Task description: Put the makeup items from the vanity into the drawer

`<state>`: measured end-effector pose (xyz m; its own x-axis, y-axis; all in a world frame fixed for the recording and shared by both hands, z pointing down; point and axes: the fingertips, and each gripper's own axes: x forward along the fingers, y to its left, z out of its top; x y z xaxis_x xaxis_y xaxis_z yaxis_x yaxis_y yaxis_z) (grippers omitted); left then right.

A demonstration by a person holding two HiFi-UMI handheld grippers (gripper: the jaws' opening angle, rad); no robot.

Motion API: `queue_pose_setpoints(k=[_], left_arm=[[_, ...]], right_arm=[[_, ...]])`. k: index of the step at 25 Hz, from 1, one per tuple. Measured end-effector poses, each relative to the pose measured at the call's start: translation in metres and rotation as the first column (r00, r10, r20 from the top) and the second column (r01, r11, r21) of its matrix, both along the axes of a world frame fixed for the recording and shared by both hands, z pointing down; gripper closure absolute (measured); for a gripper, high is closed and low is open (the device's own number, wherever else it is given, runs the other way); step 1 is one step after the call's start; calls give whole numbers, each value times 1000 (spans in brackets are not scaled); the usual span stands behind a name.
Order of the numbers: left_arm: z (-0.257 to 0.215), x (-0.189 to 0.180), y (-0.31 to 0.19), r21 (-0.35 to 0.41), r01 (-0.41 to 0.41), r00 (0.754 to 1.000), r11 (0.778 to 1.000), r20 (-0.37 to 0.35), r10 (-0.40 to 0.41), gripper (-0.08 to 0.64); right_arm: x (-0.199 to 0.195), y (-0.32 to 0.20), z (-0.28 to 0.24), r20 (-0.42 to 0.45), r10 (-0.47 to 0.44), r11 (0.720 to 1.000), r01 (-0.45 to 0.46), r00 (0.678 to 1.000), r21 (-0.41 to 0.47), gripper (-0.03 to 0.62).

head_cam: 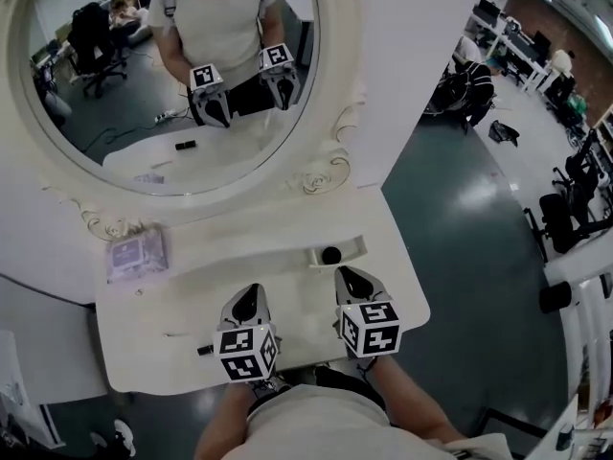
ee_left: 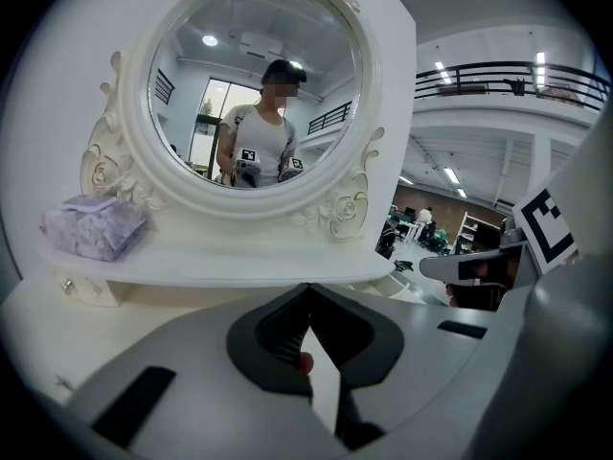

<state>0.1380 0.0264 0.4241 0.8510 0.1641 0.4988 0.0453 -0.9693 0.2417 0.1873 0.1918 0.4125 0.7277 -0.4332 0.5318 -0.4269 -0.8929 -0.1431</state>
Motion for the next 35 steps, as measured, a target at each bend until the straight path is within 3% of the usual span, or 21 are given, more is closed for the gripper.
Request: queue_pose_setpoints(k=[17,24,31,35], left_arm=[[-7,-6,-11,2,1,1000,1000,-29,-1,555],[-2,-14,-15,-23,46,999,999,-16,-46,555],[14,-49,-54,-5,211,977,978,36,-210,555],[29,-90,-93,9,368,926,930,86,-367,555]], right_arm=[[-9,-8,-8,-19,-1,1000,1,1000,10,568],[-14,-11,-2,5,-42,999,42,999,6,568],[-25,-56,20,77,-217,976,216,973,13,571],[-41,-112,34,108,-404,914,403,908,35,571]])
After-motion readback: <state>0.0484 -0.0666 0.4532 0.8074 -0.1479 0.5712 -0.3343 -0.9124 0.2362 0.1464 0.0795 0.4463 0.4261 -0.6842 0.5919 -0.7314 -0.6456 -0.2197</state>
